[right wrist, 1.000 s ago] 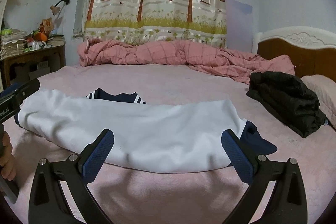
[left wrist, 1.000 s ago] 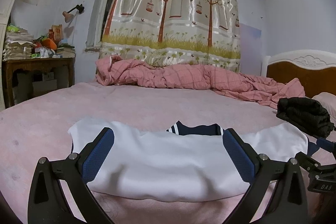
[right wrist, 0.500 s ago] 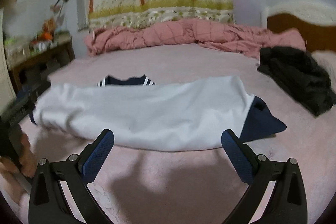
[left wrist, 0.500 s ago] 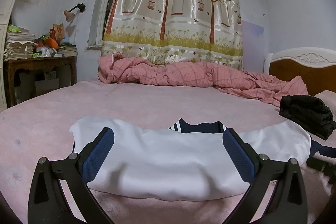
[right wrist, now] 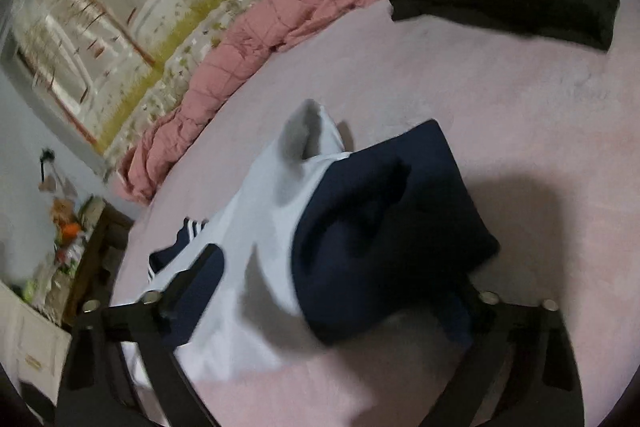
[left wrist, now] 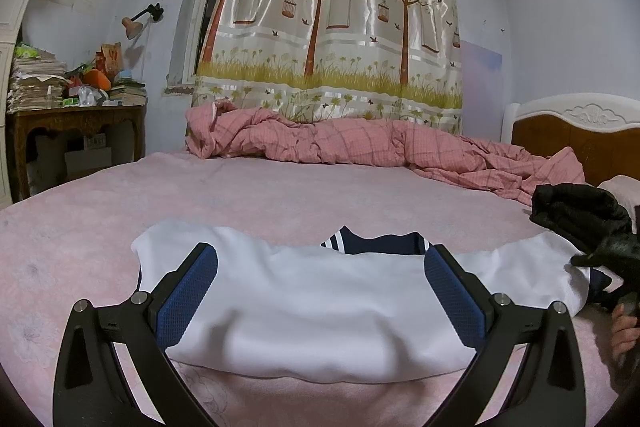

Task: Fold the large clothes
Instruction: 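Grasp the navy sleeve end with the right tool and tuck it onto the bundle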

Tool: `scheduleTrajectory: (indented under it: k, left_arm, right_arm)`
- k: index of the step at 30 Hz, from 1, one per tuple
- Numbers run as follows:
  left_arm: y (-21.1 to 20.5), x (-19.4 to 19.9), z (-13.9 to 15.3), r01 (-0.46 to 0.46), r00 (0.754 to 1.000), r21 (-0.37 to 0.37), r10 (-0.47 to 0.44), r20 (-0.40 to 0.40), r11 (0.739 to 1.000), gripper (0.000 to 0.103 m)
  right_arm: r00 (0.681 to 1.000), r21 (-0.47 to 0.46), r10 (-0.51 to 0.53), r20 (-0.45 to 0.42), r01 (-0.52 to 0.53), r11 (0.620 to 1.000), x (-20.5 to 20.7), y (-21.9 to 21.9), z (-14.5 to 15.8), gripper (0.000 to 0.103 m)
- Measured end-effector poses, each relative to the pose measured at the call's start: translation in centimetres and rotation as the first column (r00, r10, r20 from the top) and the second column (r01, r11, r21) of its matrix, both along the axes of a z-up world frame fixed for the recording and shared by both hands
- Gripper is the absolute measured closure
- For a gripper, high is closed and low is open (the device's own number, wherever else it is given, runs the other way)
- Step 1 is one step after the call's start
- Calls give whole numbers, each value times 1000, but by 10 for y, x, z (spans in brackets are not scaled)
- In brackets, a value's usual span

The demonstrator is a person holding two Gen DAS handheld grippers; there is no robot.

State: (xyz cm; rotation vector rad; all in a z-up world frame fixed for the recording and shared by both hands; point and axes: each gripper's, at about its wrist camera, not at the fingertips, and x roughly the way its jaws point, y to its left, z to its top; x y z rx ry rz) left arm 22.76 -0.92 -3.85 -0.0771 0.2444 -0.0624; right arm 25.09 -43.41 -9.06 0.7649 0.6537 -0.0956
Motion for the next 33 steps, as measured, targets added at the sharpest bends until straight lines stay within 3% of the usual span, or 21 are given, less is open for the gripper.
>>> scheduleTrajectory:
  k: [1,3,7,9,12,14,16,17,20,22,24,28,33]
  left_arm:
    - [0,0,0,0,1000,0,0,0,1000,0]
    - [0,0,0,3,1000,0,-3,-1,1000,0]
    - [0,1,0,-1,1000,-12,1,-5,1000,0]
    - [0,1,0,-6,1000,-18,6,-6,1000,0]
    - [0,0,0,-6,1000,-31,6,-1,999,0]
    - [2,0,0,-13,1000,-46,13,1,999,0]
    - [5,0,0,-19,1000,-64,19,-2,998,0]
    - [6,0,0,-22,1000,-72,22,-3,997,0]
    - [10,-1,2,-31,1000,-91,31,3,995,0]
    - [11,-2,2,-37,999,-100,39,10,994,0]
    - [13,-2,2,-42,999,-111,43,9,993,0]
    - [14,0,1,-43,999,-126,44,-2,991,0]
    - [12,0,2,-39,999,-123,40,2,992,0]
  right_arm:
    - [1000,-25,-24,-11,24,999,4,0,-4,26]
    - [999,-41,-48,4,48,998,5,-1,-6,31]
    - [996,-29,-84,35,85,996,6,-3,-4,73]
    - [996,-147,-78,41,83,986,7,12,12,80]
    - [994,-389,-109,27,111,914,9,62,50,82]
    - [996,-538,-70,63,93,838,12,107,75,82]
    - [995,-662,58,84,13,749,20,159,91,82]
    - [989,-677,125,80,-38,735,24,176,91,82]
    - [934,-636,355,22,-261,726,39,218,75,82]
    - [890,-544,454,-48,-404,735,52,236,50,82]
    - [892,-579,448,-57,-395,713,51,247,40,81]
    - [871,-488,491,-14,-435,757,47,228,49,77]
    - [854,-440,520,26,-458,773,30,213,49,75]
